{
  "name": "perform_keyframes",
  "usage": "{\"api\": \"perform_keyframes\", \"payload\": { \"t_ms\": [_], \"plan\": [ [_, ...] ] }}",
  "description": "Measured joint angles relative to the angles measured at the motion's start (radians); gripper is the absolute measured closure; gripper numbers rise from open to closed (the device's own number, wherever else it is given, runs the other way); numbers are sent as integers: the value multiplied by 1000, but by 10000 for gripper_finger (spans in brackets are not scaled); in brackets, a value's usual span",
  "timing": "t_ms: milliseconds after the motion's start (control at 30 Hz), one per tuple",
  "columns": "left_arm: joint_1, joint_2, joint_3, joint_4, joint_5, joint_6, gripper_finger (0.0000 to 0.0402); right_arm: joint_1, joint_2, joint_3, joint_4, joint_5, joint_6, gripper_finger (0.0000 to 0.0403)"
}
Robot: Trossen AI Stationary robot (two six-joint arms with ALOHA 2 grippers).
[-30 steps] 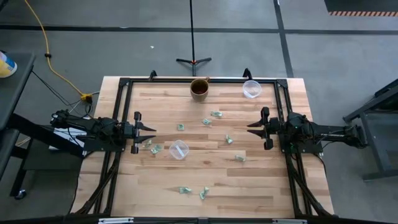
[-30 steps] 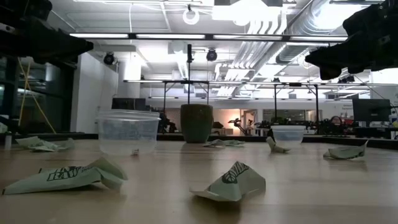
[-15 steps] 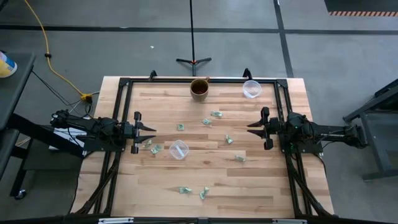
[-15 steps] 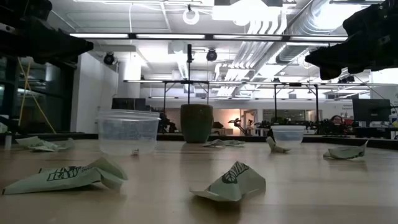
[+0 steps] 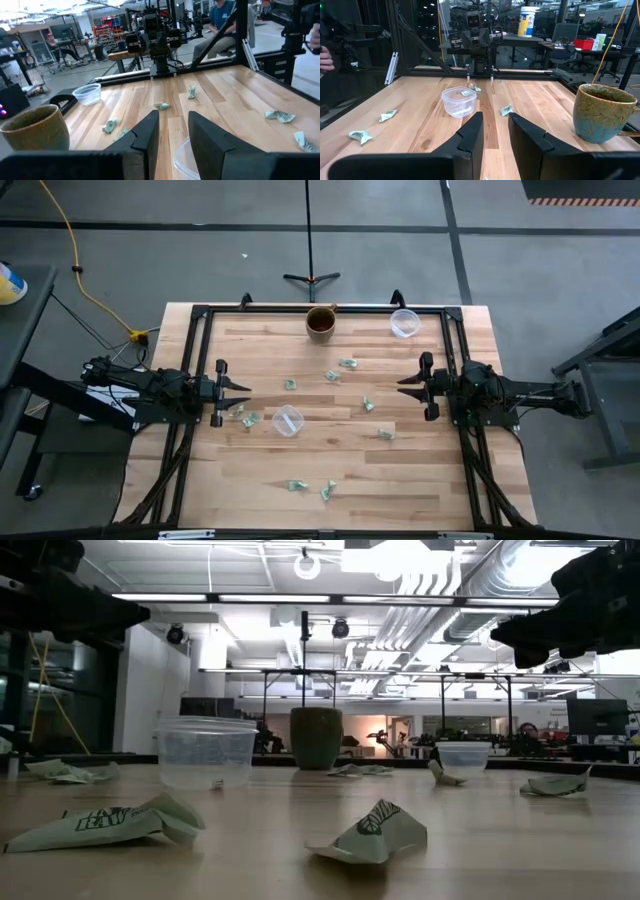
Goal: Pick and place items into bin
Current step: Put the stevia packet into the top transparent bin
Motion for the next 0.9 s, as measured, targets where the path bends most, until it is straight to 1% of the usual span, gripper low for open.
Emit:
{"api": "perform_keyframes", "payload": {
  "t_ms": [233,367,467,533,600,667,800,900],
  "plan": [
    [0,0,0,0,-1,-132,261,0,1,0,52,35,130,320],
    [0,0,0,0,-6,-170,261,0,3,0,87,136,144,320],
    [0,0,0,0,-7,-170,261,0,16,0,119,194,164,320],
    [0,0,0,0,-7,-170,261,0,38,0,172,217,172,316],
    [0,0,0,1,-7,-170,261,0,77,5,221,221,151,301],
    [0,0,0,7,-8,-170,261,0,132,38,220,221,100,278],
    [0,0,0,10,-8,-170,261,0,274,110,224,227,-24,219],
    [0,0,0,10,-8,-170,261,0,385,151,186,217,-57,178]
  ]
}}
